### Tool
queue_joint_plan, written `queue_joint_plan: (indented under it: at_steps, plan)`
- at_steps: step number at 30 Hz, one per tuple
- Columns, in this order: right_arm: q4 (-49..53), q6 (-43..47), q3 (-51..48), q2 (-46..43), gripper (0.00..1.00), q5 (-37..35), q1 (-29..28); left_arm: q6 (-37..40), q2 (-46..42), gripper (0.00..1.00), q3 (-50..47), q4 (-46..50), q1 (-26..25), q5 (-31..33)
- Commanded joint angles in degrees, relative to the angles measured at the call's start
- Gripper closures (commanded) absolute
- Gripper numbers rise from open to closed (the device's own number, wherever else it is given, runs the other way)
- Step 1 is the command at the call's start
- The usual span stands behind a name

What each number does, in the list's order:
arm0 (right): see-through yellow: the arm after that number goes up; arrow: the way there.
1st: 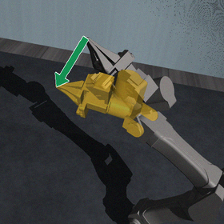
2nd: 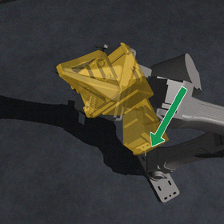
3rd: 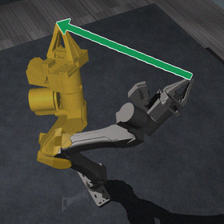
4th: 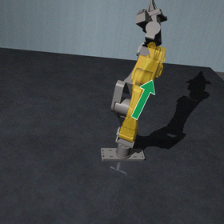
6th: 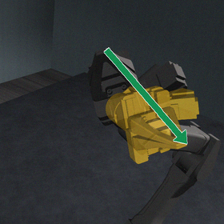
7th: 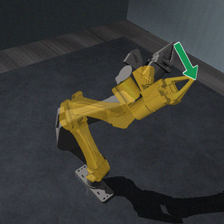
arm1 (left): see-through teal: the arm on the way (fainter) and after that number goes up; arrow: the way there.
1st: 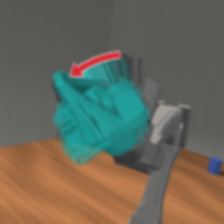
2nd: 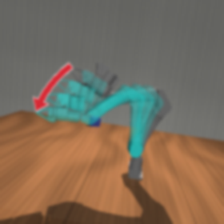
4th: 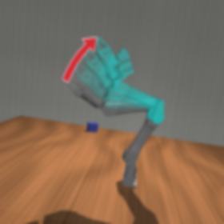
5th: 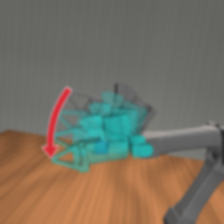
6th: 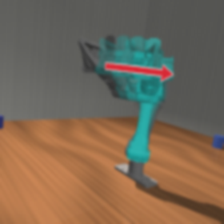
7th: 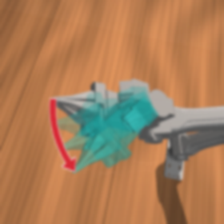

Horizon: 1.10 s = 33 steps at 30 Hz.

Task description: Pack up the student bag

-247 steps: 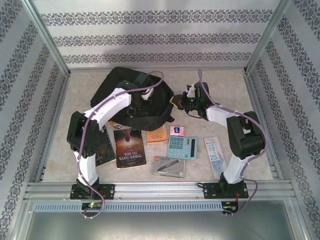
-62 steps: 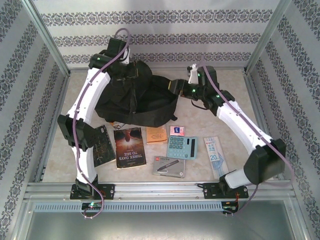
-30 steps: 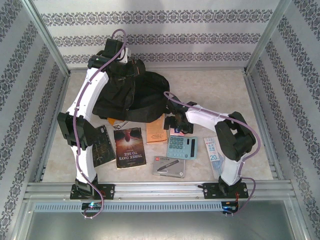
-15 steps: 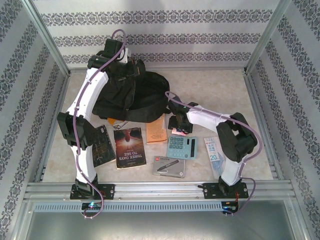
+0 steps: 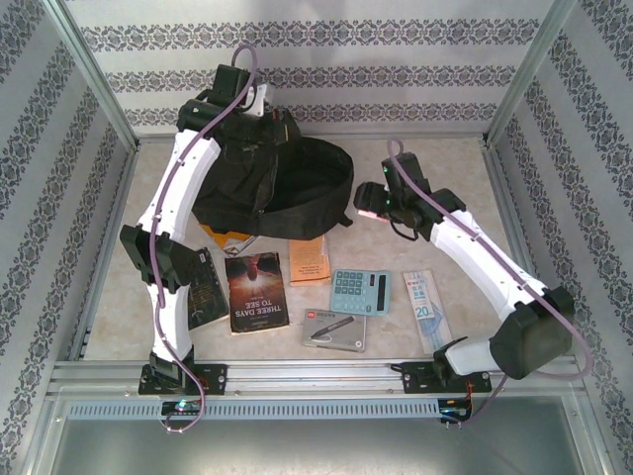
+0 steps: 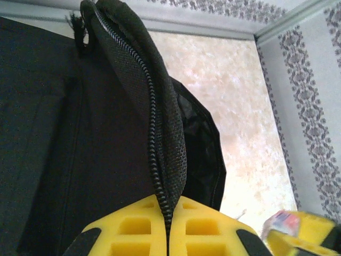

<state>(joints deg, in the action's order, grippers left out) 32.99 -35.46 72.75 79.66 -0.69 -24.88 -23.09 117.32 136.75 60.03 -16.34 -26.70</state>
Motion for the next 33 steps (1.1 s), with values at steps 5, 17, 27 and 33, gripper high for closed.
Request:
queue_joint_plan:
  at_steps: [5, 17, 27, 33]
  plan:
    - [-4.4, 4.3, 13.2, 7.7, 0.32, 11.1, -0.3, 3.0, -4.4, 1.0, -3.5, -1.8, -2.2, -3.3]
    - [-12.2, -4.8, 19.3, 26.3, 0.29, 18.5, -2.9, -1.1, -5.7, 1.0, -2.6, -7.2, -2.1, -1.6]
    - [-10.3, -3.8, 29.3, 33.1, 0.02, 16.9, -4.8, -2.4, -5.3, 1.0, -0.2, -6.2, 0.3, -1.2]
    - [-1.3, 10.4, 31.4, 27.3, 0.02, 2.2, -7.8, -2.5, -5.4, 1.0, -2.5, -7.0, 1.4, -1.1]
